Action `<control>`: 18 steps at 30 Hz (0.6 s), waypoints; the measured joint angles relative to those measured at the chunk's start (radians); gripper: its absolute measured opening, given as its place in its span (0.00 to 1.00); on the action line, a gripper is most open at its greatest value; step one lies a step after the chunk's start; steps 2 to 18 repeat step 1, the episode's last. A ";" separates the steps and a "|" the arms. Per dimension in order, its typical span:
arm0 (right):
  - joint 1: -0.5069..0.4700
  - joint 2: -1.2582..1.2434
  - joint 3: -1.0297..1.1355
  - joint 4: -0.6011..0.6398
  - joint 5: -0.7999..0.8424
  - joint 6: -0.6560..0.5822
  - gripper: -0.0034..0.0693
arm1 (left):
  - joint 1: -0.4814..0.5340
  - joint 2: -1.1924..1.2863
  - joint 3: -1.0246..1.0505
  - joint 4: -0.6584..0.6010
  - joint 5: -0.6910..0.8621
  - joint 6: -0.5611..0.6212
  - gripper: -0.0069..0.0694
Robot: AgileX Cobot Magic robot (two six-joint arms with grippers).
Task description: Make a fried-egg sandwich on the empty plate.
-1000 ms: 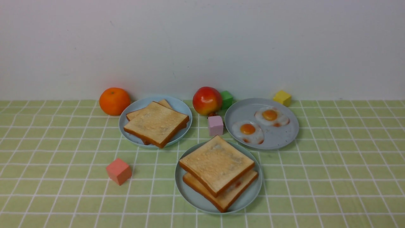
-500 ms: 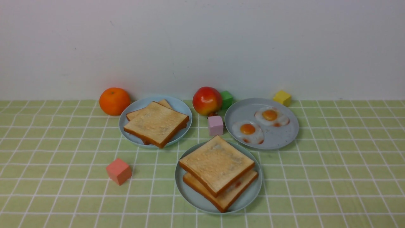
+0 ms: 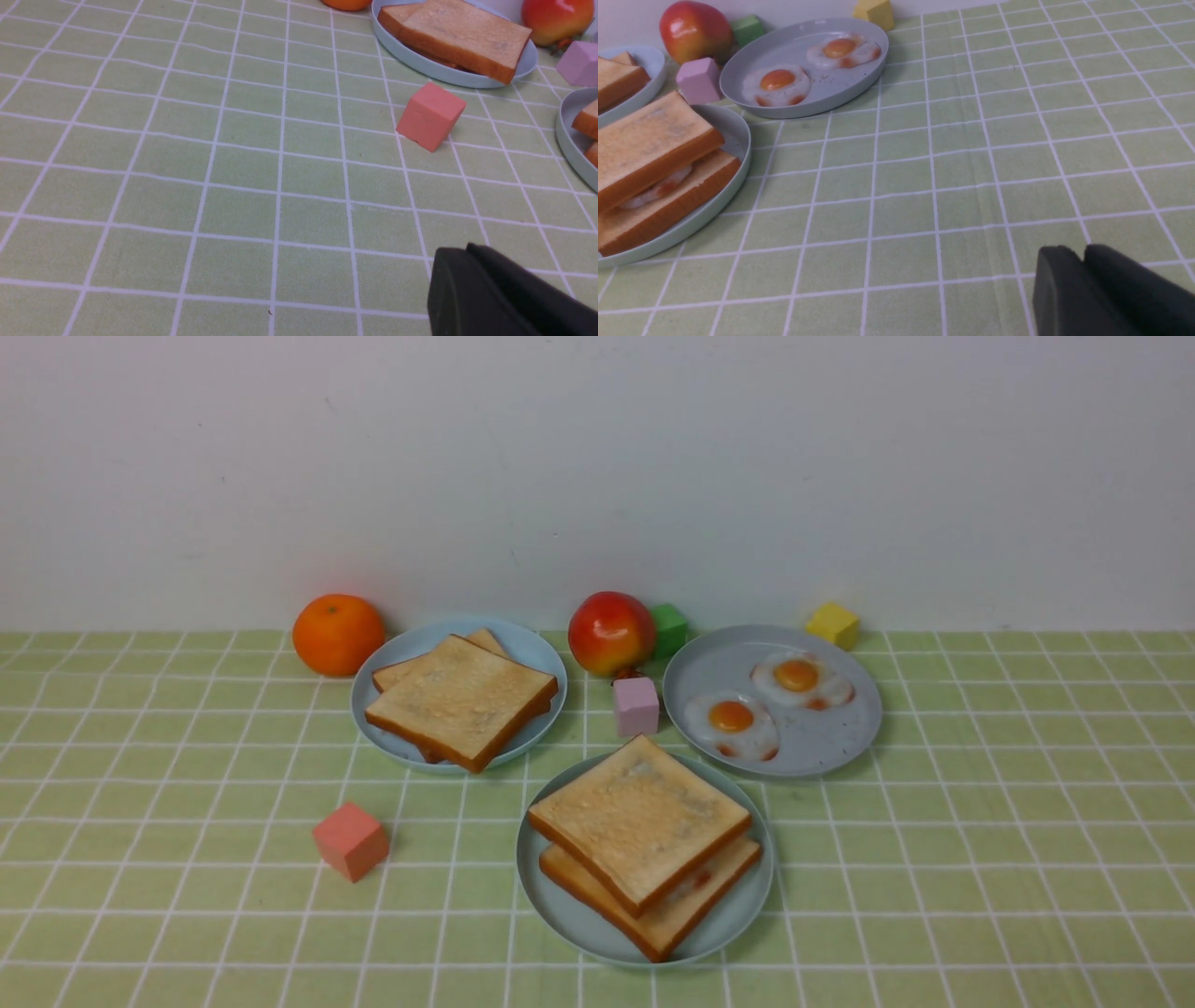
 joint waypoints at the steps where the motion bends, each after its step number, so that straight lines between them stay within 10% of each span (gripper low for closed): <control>1: 0.000 0.000 0.000 0.000 0.000 0.000 0.17 | 0.000 0.000 0.000 0.000 0.000 0.000 0.11; 18: 0.000 0.000 0.000 0.000 0.000 0.000 0.17 | 0.000 0.000 0.000 0.000 0.000 0.000 0.11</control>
